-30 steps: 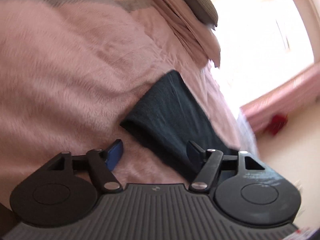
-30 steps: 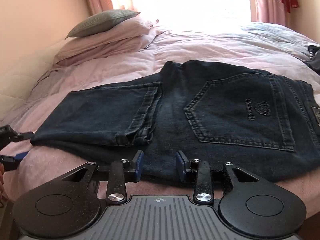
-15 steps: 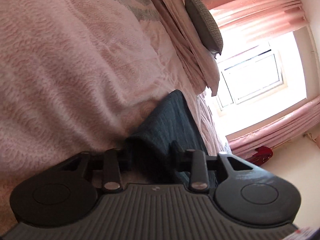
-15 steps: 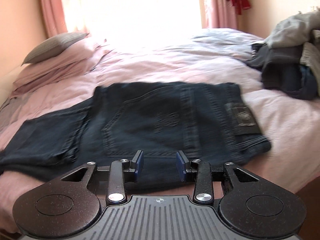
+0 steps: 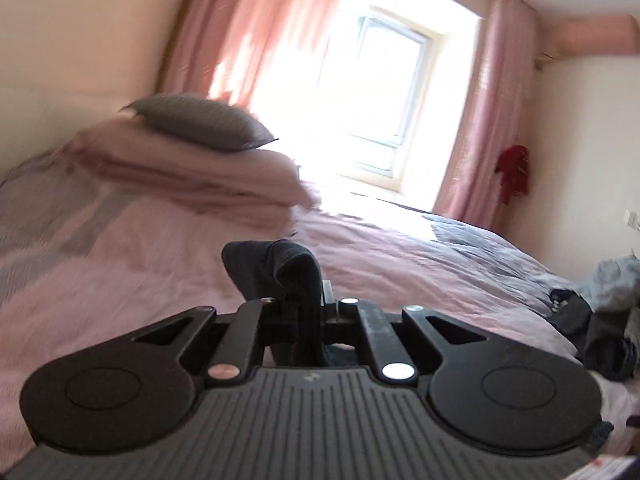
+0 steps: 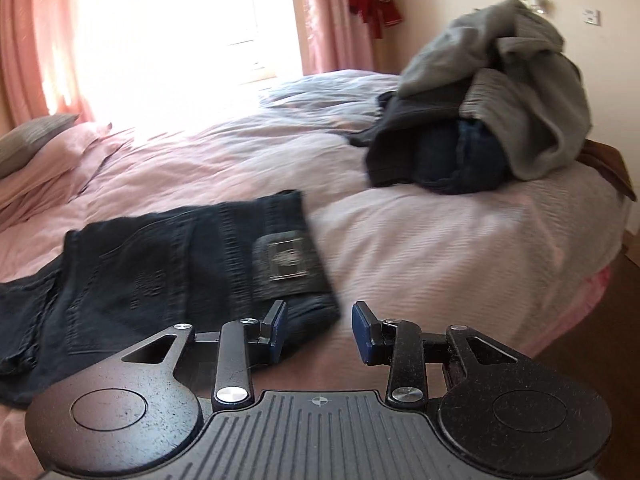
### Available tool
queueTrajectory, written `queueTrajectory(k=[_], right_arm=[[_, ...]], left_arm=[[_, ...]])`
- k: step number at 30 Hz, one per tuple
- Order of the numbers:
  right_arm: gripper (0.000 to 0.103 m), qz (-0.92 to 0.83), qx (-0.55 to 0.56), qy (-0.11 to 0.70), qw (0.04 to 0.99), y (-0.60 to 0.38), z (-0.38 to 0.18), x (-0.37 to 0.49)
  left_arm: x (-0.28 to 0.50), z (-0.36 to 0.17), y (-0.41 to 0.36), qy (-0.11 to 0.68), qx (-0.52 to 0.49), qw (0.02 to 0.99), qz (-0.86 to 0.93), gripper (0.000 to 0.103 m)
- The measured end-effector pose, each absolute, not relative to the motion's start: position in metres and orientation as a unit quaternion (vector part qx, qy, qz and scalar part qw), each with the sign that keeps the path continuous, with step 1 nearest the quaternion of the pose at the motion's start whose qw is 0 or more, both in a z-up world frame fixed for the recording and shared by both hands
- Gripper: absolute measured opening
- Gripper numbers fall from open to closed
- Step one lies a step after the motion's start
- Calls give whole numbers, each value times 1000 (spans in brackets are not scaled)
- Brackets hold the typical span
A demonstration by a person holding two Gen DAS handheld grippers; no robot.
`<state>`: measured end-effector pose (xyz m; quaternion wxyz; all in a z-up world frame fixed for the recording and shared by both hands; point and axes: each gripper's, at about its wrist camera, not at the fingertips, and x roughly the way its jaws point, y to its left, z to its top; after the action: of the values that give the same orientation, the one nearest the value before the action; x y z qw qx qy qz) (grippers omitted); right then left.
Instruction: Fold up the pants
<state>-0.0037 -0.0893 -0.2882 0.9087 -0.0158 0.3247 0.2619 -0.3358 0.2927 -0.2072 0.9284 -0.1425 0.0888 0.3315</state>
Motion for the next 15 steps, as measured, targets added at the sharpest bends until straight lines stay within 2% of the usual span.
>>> queueTrajectory(k=[4, 7, 9, 10, 12, 15], right_arm=[[33, 237, 8, 320, 917, -123, -287, 16], [33, 224, 20, 315, 922, -144, -285, 27], [33, 218, 25, 311, 925, -155, -283, 34], [33, 215, 28, 311, 926, -160, -283, 37], [33, 209, 33, 313, 926, -169, -283, 45], [33, 209, 38, 320, 923, -179, -284, 55]], left_arm=[[-247, -158, 216, 74, -38, 970, 229, 5], [-181, -147, 151, 61, -15, 989, 137, 5], [-135, -157, 105, 71, -21, 994, 79, 8], [-111, -170, 84, 86, -23, 995, 48, 19], [-68, -211, 51, 155, -21, 988, 8, 34], [-43, -262, 46, 237, -46, 970, -4, 34]])
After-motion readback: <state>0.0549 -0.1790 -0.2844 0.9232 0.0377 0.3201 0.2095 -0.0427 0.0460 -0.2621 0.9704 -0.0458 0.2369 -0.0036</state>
